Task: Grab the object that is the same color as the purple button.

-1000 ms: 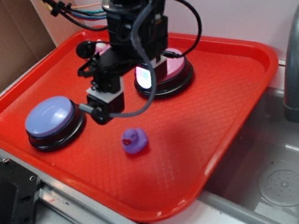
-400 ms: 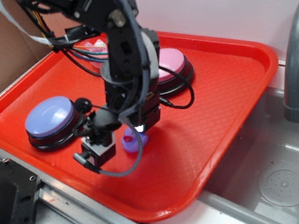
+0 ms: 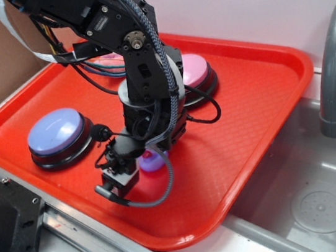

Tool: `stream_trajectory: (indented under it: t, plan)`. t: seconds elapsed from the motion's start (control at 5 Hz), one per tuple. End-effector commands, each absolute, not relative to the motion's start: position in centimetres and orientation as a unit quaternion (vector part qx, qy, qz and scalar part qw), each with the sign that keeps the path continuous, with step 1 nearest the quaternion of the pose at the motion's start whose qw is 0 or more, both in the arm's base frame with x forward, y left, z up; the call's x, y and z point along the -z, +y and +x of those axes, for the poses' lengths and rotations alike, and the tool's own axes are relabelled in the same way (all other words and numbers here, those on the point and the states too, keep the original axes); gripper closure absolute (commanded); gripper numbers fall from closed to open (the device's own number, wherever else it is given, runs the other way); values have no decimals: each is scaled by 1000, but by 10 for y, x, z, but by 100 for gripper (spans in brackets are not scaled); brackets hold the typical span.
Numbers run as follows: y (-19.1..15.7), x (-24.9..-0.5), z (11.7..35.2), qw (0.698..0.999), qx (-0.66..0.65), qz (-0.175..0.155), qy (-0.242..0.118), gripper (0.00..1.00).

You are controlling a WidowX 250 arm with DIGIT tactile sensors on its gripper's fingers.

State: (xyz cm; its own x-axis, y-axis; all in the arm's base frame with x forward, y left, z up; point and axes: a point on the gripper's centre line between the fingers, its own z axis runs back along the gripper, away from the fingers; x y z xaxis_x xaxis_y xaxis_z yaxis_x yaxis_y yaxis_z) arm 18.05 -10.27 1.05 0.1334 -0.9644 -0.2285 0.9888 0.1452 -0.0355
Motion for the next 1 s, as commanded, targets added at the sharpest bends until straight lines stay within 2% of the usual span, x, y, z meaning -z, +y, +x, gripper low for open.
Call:
stream_trajectory:
  t: [0.0, 0.2, 0.4, 0.6, 0.8]
  plan:
    - [-95, 18, 170, 808, 583, 47, 68, 100]
    - [-97, 21, 171, 815, 574, 49, 62, 100]
    - [-94, 8, 171, 840, 538, 56, 41, 100]
    - [-93, -39, 170, 883, 463, 76, -13, 100]
    - [-98, -88, 164, 917, 386, 90, -45, 100]
